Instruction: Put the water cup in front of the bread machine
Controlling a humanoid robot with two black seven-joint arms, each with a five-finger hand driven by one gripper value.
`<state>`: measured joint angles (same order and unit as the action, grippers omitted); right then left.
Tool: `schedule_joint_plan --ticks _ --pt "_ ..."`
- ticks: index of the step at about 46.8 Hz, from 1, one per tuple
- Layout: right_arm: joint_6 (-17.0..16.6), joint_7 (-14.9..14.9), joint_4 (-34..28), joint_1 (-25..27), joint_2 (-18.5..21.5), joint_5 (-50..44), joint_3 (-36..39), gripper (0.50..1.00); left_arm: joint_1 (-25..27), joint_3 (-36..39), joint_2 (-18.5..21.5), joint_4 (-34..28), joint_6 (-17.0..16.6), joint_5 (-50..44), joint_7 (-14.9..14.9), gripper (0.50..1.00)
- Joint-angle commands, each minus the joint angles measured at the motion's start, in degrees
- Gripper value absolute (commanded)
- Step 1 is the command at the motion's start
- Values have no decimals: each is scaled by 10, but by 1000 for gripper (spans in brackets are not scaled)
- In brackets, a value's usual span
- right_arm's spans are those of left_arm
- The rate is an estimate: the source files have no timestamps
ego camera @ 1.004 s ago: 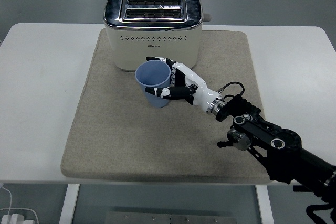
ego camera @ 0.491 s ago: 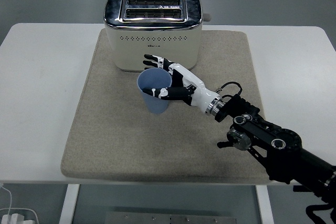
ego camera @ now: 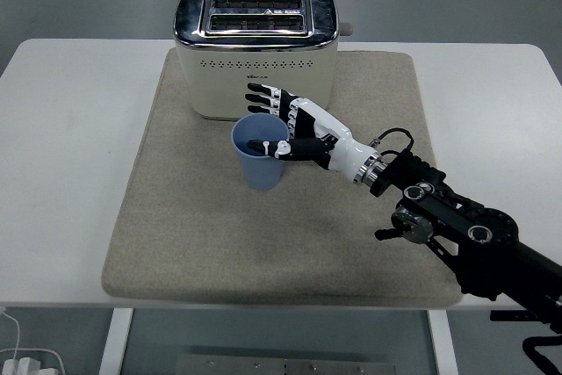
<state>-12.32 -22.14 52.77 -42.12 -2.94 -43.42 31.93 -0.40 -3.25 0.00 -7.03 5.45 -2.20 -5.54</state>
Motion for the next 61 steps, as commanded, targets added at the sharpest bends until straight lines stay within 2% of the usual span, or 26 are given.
schedule_joint_plan --ticks 1,8,30,43,51,61 --pt "-27 0 3 -2 -10 1 2 924 0 0 0 0 0 0 0 1000" --pt "-45 -3 3 -11 -19 1 25 924 0 0 0 0 0 0 0 1000" --pt "-65 -4 4 -36 -58 32 34 924 0 0 0 0 0 0 0 1000" --pt "-139 -4 4 -46 -98 67 42 926 0 0 0 0 0 0 0 1000" --pt "-200 -4 4 -46 -138 83 43 924 0 0 0 0 0 0 0 1000" --pt "-204 -2 -8 -46 -167 96 52 924 0 0 0 0 0 0 0 1000"
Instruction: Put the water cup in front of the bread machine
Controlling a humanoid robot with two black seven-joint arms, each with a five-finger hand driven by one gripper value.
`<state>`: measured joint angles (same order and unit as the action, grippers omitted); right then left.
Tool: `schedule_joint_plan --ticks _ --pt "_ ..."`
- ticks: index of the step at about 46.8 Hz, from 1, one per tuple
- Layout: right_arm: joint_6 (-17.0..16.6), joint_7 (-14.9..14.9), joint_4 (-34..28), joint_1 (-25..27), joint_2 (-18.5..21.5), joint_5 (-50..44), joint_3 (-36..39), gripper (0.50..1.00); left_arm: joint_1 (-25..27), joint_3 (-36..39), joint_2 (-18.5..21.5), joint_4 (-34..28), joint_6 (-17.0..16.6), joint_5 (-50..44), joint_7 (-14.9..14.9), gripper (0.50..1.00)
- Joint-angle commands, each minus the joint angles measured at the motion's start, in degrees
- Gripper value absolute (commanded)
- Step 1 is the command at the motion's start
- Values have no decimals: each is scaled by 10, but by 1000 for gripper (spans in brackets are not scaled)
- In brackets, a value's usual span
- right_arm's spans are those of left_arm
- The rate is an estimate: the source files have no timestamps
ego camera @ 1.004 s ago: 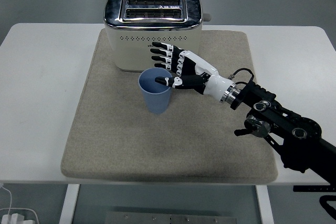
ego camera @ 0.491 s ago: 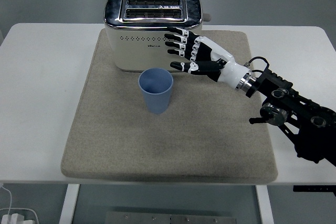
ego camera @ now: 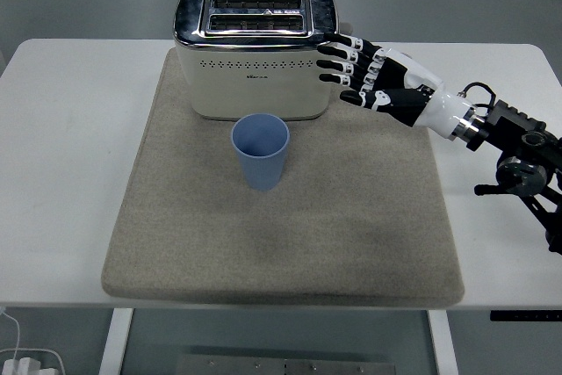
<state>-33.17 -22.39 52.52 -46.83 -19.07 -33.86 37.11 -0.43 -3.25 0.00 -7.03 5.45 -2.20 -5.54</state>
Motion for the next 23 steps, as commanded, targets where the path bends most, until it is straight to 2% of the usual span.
schedule_joint_plan --ticks 1,5,12,23 --pt "6 1 -9 1 -7 0 1 926 0 0 0 0 0 1 0 1000" --pt "10 3 -30 1 -7 7 2 924 0 0 0 0 0 0 0 1000" --pt "42 10 -73 -11 -5 35 14 924 0 0 0 0 0 0 0 1000" --pt "88 103 -130 -43 25 128 14 921 0 0 0 0 0 0 0 1000"
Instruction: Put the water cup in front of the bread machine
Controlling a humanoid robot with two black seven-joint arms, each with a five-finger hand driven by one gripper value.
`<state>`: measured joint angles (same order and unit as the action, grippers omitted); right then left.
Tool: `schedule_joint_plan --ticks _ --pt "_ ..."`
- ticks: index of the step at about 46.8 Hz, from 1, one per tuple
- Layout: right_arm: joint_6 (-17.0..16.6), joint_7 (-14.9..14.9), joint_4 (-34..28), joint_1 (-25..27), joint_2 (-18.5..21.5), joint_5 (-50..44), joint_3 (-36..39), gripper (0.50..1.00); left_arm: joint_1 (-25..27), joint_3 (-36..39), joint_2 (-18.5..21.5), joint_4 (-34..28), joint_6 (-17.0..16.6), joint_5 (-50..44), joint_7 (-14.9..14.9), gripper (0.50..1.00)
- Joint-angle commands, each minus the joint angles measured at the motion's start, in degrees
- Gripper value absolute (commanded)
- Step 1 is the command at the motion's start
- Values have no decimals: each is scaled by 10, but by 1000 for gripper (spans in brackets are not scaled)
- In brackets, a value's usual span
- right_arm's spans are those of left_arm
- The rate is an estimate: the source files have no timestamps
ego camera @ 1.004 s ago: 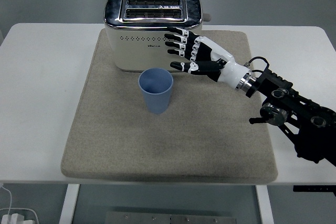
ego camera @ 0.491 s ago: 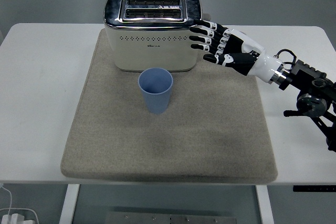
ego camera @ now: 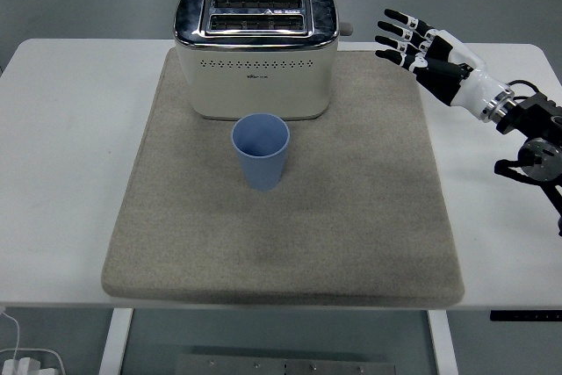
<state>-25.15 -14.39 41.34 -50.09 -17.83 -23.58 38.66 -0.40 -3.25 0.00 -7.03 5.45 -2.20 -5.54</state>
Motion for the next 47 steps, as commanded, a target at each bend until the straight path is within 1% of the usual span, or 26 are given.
schedule_joint_plan --ticks 1,5,9,10,12,16,19,24,29,35,40,47 --pt "10 29 -24 -12 16 32 -2 921 1 0 0 0 0 0 0 1000" --pt "19 45 -46 -18 31 42 -1 921 0 0 0 0 0 0 0 1000" --pt "40 49 -63 -31 44 43 -2 921 0 0 0 0 0 0 0 1000" --pt "49 49 -71 -37 51 44 -1 921 0 0 0 0 0 0 0 1000" --pt "55 49 -79 -40 55 44 -1 921 1 0 0 0 0 0 0 1000" --pt "60 49 -99 -50 63 59 5 921 0 0 0 0 0 0 0 1000" --pt "61 50 -115 -55 70 87 5 919 0 0 0 0 0 0 0 1000" --pt "64 68 -142 -62 83 134 4 919 1 0 0 0 0 0 0 1000" --pt "78 75 -144 -64 89 166 4 919 0 0 0 0 0 0 0 1000" --pt "92 77 -144 -64 95 177 5 921 0 0 0 0 0 0 0 1000" --pt "121 74 -144 -63 98 174 1 924 0 0 0 0 0 0 0 1000" --pt "127 72 -144 -62 103 175 4 924 1 0 0 0 0 0 0 1000"
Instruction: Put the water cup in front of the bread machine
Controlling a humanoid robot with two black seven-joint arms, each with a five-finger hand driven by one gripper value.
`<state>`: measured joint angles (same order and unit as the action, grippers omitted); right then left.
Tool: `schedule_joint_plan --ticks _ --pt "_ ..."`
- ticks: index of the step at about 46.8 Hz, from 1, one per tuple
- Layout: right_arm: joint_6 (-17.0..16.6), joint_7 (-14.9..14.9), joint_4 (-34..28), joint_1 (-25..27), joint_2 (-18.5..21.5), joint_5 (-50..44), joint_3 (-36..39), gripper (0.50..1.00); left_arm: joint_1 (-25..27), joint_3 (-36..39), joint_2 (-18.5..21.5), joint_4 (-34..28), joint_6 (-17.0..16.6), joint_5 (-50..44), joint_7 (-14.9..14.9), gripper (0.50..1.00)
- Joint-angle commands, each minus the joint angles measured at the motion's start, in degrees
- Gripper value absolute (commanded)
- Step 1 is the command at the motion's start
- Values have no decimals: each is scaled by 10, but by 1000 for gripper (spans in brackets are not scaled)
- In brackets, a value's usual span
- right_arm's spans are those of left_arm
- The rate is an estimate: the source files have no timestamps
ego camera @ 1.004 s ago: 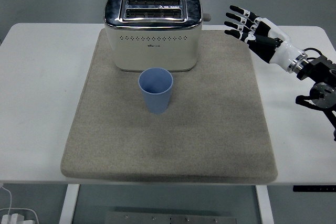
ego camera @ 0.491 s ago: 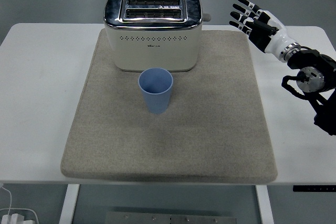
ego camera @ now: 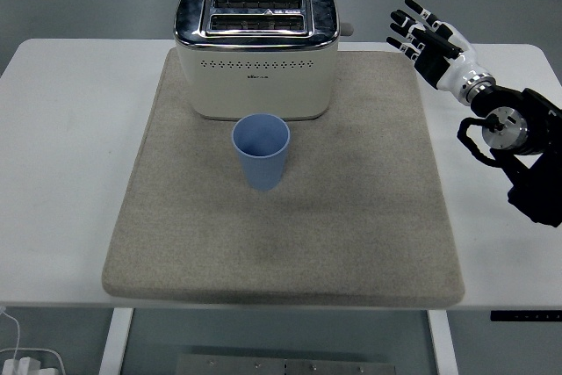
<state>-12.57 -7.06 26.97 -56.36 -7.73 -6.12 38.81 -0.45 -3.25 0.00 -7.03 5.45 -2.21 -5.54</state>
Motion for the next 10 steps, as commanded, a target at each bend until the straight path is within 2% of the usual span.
schedule_joint_plan --ticks 1,10 --pt "1 -2 0 0 3 1 2 924 0 0 0 0 0 0 0 1000" --pt "4 -3 0 0 6 2 5 924 0 0 0 0 0 1 0 1000"
